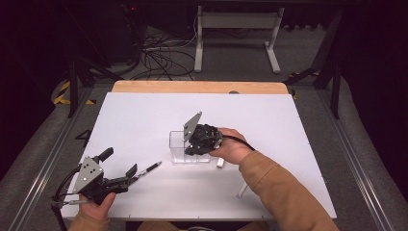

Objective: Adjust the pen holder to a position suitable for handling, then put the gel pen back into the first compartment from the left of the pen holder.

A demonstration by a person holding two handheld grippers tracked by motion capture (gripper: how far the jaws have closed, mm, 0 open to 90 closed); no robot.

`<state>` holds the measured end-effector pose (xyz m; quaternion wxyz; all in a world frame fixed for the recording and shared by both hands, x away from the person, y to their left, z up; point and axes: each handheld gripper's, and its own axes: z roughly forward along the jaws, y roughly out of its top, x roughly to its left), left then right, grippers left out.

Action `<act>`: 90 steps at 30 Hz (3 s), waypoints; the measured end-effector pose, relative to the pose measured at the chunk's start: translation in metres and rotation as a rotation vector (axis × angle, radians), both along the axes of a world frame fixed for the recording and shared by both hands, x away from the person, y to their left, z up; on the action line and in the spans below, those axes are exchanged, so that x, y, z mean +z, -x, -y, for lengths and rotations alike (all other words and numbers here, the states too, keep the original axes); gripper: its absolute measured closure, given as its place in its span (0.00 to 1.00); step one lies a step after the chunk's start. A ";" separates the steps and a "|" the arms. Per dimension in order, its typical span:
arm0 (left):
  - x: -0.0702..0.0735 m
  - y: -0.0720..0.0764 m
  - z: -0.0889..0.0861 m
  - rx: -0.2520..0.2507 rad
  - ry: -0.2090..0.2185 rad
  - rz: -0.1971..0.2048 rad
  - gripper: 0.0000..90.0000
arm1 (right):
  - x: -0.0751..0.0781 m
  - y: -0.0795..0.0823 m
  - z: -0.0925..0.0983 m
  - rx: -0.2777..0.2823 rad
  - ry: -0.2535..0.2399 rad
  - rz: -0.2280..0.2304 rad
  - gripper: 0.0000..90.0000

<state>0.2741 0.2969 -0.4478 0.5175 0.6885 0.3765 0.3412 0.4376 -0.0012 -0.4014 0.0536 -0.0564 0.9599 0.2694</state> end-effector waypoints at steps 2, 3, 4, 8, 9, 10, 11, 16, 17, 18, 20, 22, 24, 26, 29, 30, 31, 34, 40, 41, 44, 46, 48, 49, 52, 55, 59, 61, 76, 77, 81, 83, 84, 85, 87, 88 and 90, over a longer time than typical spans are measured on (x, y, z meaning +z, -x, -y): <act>0.000 0.000 0.000 0.000 0.001 0.000 0.08 | -0.001 0.000 0.000 0.001 0.003 -0.001 0.96; 0.000 0.000 0.000 0.001 0.002 0.001 0.08 | -0.002 -0.001 -0.001 -0.001 0.007 -0.001 0.96; 0.000 0.000 0.000 0.000 0.002 0.001 0.08 | -0.002 -0.001 -0.001 -0.001 0.007 -0.001 0.96; 0.000 0.000 0.000 0.001 0.006 -0.003 0.08 | -0.003 0.000 -0.002 -0.009 0.004 -0.002 0.96; 0.000 0.000 0.000 -0.001 0.002 -0.004 0.08 | -0.003 0.000 -0.002 -0.011 0.003 -0.003 0.96; 0.000 0.000 0.000 0.000 0.003 -0.004 0.08 | -0.003 0.000 -0.002 -0.015 0.003 -0.003 0.96; 0.000 -0.001 0.000 0.000 0.003 -0.004 0.08 | -0.002 0.000 -0.002 -0.023 0.001 -0.002 0.96; 0.000 0.000 0.000 0.000 0.003 -0.004 0.08 | -0.002 0.000 -0.003 -0.031 0.000 -0.002 0.96; 0.000 0.000 0.001 0.000 0.003 -0.004 0.08 | -0.003 0.000 -0.004 -0.038 -0.001 -0.002 0.96; 0.000 0.000 0.001 -0.001 0.002 -0.004 0.08 | -0.003 0.000 -0.004 -0.038 -0.001 -0.002 0.96; 0.000 0.000 0.001 -0.001 0.001 -0.004 0.08 | -0.003 0.001 -0.004 -0.037 0.000 -0.003 0.96; 0.000 0.000 0.000 0.000 0.007 -0.003 0.08 | -0.004 0.001 -0.004 -0.038 -0.001 -0.002 0.96; 0.000 -0.001 0.000 -0.001 0.003 -0.005 0.08 | -0.004 0.001 -0.004 -0.040 -0.002 -0.004 0.96; 0.000 -0.001 0.000 -0.001 0.003 -0.005 0.07 | -0.004 0.001 -0.004 -0.044 -0.005 -0.003 0.95; 0.000 0.000 0.001 0.001 0.006 -0.001 0.08 | -0.003 0.001 -0.002 -0.056 -0.013 -0.009 0.83; 0.000 0.000 0.001 0.001 0.008 -0.001 0.08 | -0.002 0.001 -0.002 -0.061 -0.019 -0.012 0.78; 0.000 -0.001 0.000 -0.002 0.003 -0.005 0.08 | -0.001 0.001 -0.001 -0.069 -0.025 -0.013 0.72; 0.000 -0.001 0.000 -0.002 0.006 -0.005 0.07 | 0.004 0.000 0.004 -0.105 -0.052 -0.024 0.58; 0.001 -0.003 0.001 -0.001 0.005 -0.005 0.07 | 0.022 0.004 0.018 -0.176 -0.174 -0.030 0.32; 0.001 -0.004 0.001 0.000 0.008 -0.005 0.07 | 0.025 0.006 0.021 -0.185 -0.198 -0.027 0.28; 0.001 -0.005 0.002 -0.006 -0.007 -0.007 0.07 | 0.035 0.009 0.031 -0.219 -0.270 -0.020 0.17; 0.002 -0.006 0.002 -0.008 0.004 -0.005 0.07 | 0.041 0.012 0.038 -0.244 -0.325 -0.014 0.11; 0.004 -0.007 0.003 -0.012 0.005 0.003 0.07 | 0.047 0.014 0.047 -0.267 -0.376 -0.011 0.07; 0.004 -0.009 0.003 -0.014 0.002 0.005 0.07 | 0.050 0.015 0.052 -0.278 -0.405 -0.005 0.06; 0.005 -0.013 0.004 -0.023 -0.006 -0.001 0.07 | 0.056 0.017 0.067 -0.308 -0.478 0.009 0.02; 0.007 -0.017 0.005 -0.032 -0.008 -0.005 0.07 | 0.060 0.019 0.083 -0.352 -0.533 0.028 0.00; 0.010 -0.021 0.007 -0.039 -0.007 -0.021 0.07 | 0.061 0.023 0.106 -0.385 -0.601 0.033 0.00; 0.011 -0.023 0.008 -0.042 -0.014 -0.027 0.07 | 0.061 0.027 0.117 -0.402 -0.624 0.047 0.00; 0.017 -0.027 0.008 -0.081 -0.038 -0.061 0.07 | 0.038 0.060 0.188 -0.558 -0.749 0.142 0.00; 0.018 -0.028 0.009 -0.081 -0.035 -0.065 0.07 | 0.035 0.062 0.192 -0.571 -0.751 0.145 0.00; 0.021 -0.032 0.011 -0.148 -0.057 -0.096 0.06 | 0.021 0.067 0.210 -0.627 -0.776 0.138 0.00; 0.023 -0.031 0.016 -0.170 -0.086 -0.100 0.03 | 0.014 0.069 0.219 -0.654 -0.770 0.138 0.00; 0.025 -0.032 0.017 -0.174 -0.109 -0.095 0.03 | 0.011 0.070 0.223 -0.659 -0.770 0.139 0.00; 0.026 -0.031 0.019 -0.181 -0.122 -0.097 0.03 | 0.007 0.071 0.227 -0.664 -0.772 0.136 0.00; 0.027 -0.032 0.021 -0.177 -0.142 -0.102 0.03 | 0.001 0.073 0.232 -0.679 -0.759 0.144 0.00; 0.028 -0.033 0.021 -0.179 -0.150 -0.104 0.03 | -0.002 0.073 0.235 -0.682 -0.755 0.149 0.00; 0.028 -0.035 0.022 -0.181 -0.153 -0.126 0.04 | -0.006 0.074 0.239 -0.699 -0.754 0.141 0.00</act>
